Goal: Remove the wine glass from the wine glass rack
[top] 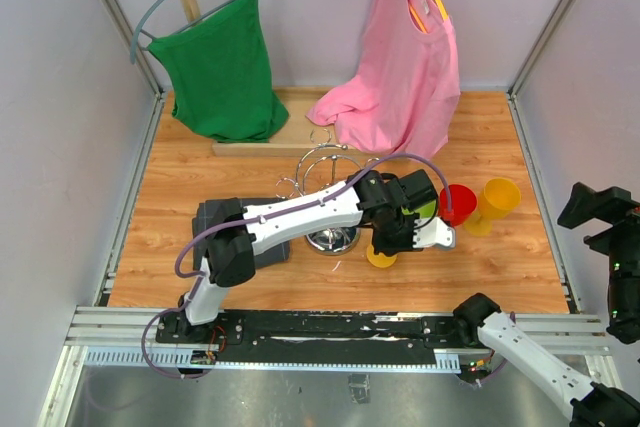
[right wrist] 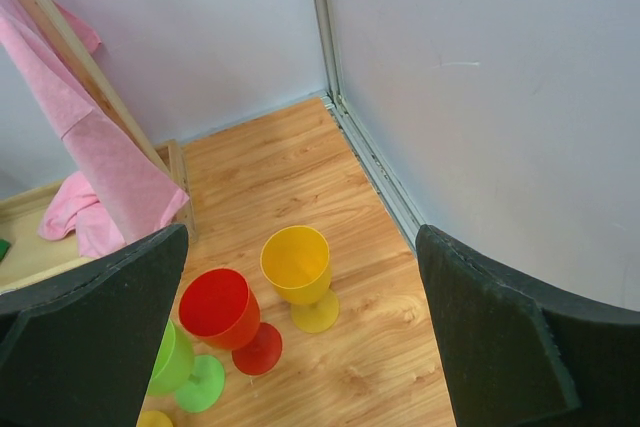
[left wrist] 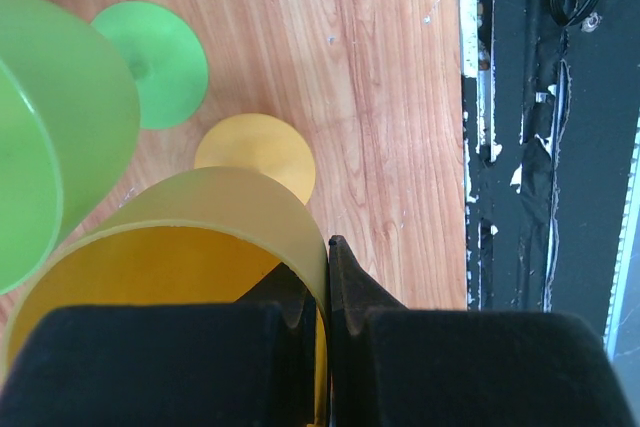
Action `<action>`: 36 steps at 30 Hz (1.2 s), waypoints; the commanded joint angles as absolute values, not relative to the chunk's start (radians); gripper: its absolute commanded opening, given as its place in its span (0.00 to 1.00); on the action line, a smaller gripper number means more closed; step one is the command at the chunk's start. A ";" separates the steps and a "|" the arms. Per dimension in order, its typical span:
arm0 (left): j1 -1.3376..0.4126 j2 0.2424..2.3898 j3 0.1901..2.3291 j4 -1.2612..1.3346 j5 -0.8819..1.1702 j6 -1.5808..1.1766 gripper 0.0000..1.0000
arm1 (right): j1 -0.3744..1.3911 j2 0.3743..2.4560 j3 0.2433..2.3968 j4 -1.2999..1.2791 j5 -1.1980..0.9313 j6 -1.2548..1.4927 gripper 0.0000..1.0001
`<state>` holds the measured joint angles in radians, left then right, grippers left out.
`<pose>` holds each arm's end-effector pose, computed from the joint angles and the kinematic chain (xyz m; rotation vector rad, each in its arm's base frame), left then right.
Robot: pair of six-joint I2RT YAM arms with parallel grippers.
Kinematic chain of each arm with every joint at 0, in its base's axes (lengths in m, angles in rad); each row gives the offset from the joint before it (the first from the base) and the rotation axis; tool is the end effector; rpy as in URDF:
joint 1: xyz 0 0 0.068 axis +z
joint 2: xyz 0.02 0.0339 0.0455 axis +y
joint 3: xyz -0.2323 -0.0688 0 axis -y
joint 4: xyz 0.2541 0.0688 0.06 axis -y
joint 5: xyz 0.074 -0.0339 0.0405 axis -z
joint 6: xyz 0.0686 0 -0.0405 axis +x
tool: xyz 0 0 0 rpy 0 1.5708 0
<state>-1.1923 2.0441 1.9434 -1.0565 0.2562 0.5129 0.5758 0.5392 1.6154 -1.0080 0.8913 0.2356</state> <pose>0.1469 -0.4163 0.2259 2.1491 1.7780 -0.5335 0.0335 -0.0419 0.4929 0.4554 1.4586 -0.0223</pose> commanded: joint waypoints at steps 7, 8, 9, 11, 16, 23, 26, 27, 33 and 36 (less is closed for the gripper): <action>-1.179 2.071 1.905 -0.996 0.266 0.488 0.00 | 0.583 0.533 1.644 -1.001 0.906 0.232 0.99; -1.179 2.071 1.898 -0.987 0.269 0.482 0.00 | 0.582 0.534 1.645 -1.003 0.906 0.233 0.99; -1.179 2.072 1.894 -0.981 0.270 0.478 0.00 | 0.583 0.536 1.649 -1.002 0.906 0.231 0.99; -1.177 2.072 1.890 -0.975 0.270 0.476 0.02 | 0.583 0.540 1.656 -1.002 0.906 0.226 0.99; -1.177 2.072 1.898 -0.975 0.250 0.476 0.12 | 0.584 0.544 1.662 -1.002 0.911 0.221 0.99; -1.170 2.064 1.898 -0.977 0.249 0.470 0.48 | 0.584 0.545 1.655 -1.002 0.909 0.230 0.99; -1.171 2.047 1.898 -0.979 0.250 0.469 0.56 | 0.584 0.549 1.656 -1.002 0.905 0.231 0.99; -1.171 2.038 1.896 -0.979 0.250 0.469 0.58 | 0.584 0.551 1.657 -1.002 0.904 0.232 0.99; -1.171 1.988 1.916 -1.030 0.254 0.475 0.62 | 0.584 0.567 1.662 -0.998 0.889 0.231 0.98; -1.172 1.958 1.937 -1.054 0.251 0.479 0.63 | 0.584 0.575 1.661 -0.986 0.880 0.231 0.99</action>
